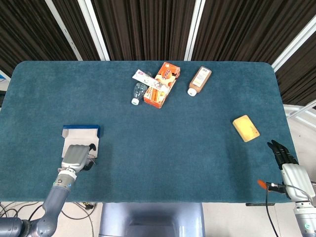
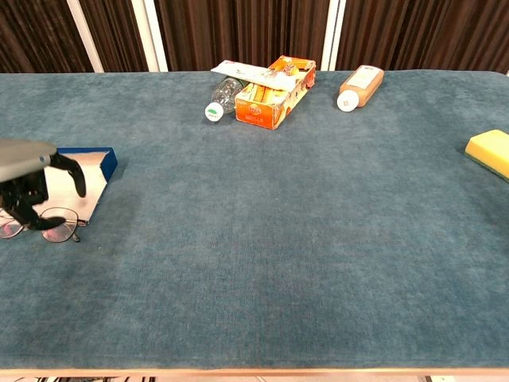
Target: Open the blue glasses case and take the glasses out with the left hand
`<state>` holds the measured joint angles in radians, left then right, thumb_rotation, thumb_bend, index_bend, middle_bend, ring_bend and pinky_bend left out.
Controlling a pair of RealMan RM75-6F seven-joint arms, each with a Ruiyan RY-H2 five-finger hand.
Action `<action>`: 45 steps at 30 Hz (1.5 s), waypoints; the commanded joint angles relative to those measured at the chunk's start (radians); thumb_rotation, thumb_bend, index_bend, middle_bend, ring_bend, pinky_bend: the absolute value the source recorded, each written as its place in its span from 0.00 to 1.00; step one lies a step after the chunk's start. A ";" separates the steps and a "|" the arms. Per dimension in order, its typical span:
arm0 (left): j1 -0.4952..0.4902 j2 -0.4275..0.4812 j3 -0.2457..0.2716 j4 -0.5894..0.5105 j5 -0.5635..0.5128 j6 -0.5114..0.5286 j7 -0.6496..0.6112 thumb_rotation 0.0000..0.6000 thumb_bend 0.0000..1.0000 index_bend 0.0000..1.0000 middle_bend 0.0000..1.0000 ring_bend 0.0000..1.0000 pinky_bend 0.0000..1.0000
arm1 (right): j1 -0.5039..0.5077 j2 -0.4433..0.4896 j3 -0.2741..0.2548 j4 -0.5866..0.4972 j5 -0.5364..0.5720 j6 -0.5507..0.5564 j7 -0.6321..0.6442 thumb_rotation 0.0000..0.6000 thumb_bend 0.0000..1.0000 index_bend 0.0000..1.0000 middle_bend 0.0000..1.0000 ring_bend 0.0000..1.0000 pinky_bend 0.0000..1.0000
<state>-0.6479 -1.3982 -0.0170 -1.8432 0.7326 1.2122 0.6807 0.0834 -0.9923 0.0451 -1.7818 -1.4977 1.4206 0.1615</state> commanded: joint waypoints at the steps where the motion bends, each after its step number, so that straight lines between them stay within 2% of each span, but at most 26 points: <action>1: 0.007 -0.001 -0.004 0.017 0.016 0.007 -0.011 1.00 0.30 0.43 1.00 0.96 1.00 | 0.000 0.000 0.000 0.000 0.000 0.000 0.000 1.00 0.14 0.00 0.00 0.00 0.19; 10: 0.024 0.003 0.011 0.055 0.028 -0.003 -0.018 1.00 0.30 0.49 1.00 0.96 1.00 | 0.000 0.000 -0.001 0.000 0.000 0.000 0.000 1.00 0.14 0.00 0.00 0.00 0.19; 34: 0.032 0.000 0.004 0.141 0.010 -0.056 -0.016 1.00 0.31 0.51 1.00 0.96 1.00 | 0.000 -0.001 0.000 -0.002 0.002 -0.001 -0.004 1.00 0.14 0.00 0.00 0.00 0.19; 45: 0.030 0.005 0.001 0.142 0.000 -0.073 -0.002 1.00 0.32 0.52 1.00 0.96 1.00 | 0.000 -0.001 0.000 -0.003 0.003 -0.001 -0.005 1.00 0.14 0.00 0.00 0.00 0.19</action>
<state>-0.6175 -1.3933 -0.0160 -1.7014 0.7328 1.1393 0.6785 0.0833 -0.9938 0.0451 -1.7846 -1.4952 1.4197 0.1564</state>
